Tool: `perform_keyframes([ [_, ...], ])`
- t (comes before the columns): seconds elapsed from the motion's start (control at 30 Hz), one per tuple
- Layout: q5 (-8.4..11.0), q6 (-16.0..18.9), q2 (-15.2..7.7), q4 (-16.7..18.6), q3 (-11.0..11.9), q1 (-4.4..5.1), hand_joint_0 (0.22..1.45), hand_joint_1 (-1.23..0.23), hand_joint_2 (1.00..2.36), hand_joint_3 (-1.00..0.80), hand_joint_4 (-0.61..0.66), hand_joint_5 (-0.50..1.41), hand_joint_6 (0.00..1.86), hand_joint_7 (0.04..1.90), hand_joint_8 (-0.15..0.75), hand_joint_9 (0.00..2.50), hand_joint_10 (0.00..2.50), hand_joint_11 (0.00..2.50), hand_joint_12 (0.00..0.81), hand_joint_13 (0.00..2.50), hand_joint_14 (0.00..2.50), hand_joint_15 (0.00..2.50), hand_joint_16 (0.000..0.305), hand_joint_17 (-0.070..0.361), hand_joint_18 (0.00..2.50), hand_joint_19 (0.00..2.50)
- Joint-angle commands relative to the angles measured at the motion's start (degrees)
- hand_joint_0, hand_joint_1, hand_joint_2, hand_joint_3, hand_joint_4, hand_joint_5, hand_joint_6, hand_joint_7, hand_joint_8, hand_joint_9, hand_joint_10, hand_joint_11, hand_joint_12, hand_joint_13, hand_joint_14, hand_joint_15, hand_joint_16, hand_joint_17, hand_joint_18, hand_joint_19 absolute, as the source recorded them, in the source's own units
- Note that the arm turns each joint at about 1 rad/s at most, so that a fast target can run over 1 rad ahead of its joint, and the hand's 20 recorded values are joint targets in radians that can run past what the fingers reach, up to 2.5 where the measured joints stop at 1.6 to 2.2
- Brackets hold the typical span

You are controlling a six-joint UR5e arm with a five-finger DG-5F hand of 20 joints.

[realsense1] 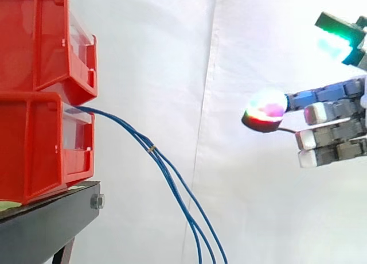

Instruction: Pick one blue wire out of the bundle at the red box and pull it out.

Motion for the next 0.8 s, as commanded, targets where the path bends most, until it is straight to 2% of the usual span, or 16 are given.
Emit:
perform_keyframes([
  [0.0,0.17,0.8,-3.2,4.9,0.3,0.27,0.54,-0.59,1.0,-0.5,0.23,-0.16,0.5,0.76,0.24,1.0,0.02,0.71,0.378,0.89,0.02,0.76,0.042,0.095,0.61,0.56],
  [0.1,0.26,1.3,-4.0,6.2,0.3,0.71,0.54,-0.59,1.0,-0.5,0.24,-0.16,0.5,0.77,0.244,1.0,0.02,0.7,0.379,0.89,0.02,0.77,0.043,0.096,0.61,0.57],
  [0.23,0.53,0.8,-4.3,6.2,0.3,1.24,0.54,-0.59,1.0,-0.5,0.24,-0.15,0.5,0.77,0.241,0.98,0.02,0.71,0.378,0.88,0.03,0.78,0.043,0.097,0.6,0.57],
  [0.3,0.96,1.0,-6.0,5.4,0.3,1.51,0.54,-0.59,1.0,-0.5,0.25,-0.15,0.5,0.77,0.242,0.97,0.02,0.71,0.377,0.88,0.02,0.78,0.043,0.097,0.6,0.59],
  [0.4,0.96,3.3,-7.7,5.8,0.4,1.68,0.54,-0.59,1.0,-0.5,0.24,-0.15,0.5,0.77,0.248,0.9,0.02,0.67,0.377,0.85,0.02,0.76,0.043,0.097,0.6,0.58],
  [0.43,1.05,4.8,-8.0,7.0,0.5,2.03,0.54,-0.59,1.0,-0.5,0.24,-0.15,0.5,0.77,0.246,0.87,0.02,0.63,0.381,0.83,0.02,0.72,0.044,0.098,0.6,0.57],
  [0.5,1.49,4.2,-7.9,7.3,0.5,2.47,0.54,-0.59,1.0,-0.5,0.24,-0.15,0.5,0.77,0.245,0.85,0.02,0.6,0.374,0.78,0.02,0.66,0.044,0.098,0.58,0.57],
  [0.77,3.6,2.2,-8.1,8.7,0.5,3.0,0.54,-0.59,1.0,-0.5,0.25,-0.15,0.5,0.77,0.245,0.83,0.01,0.54,0.373,0.69,0.02,0.57,0.044,0.099,0.53,0.54],
])
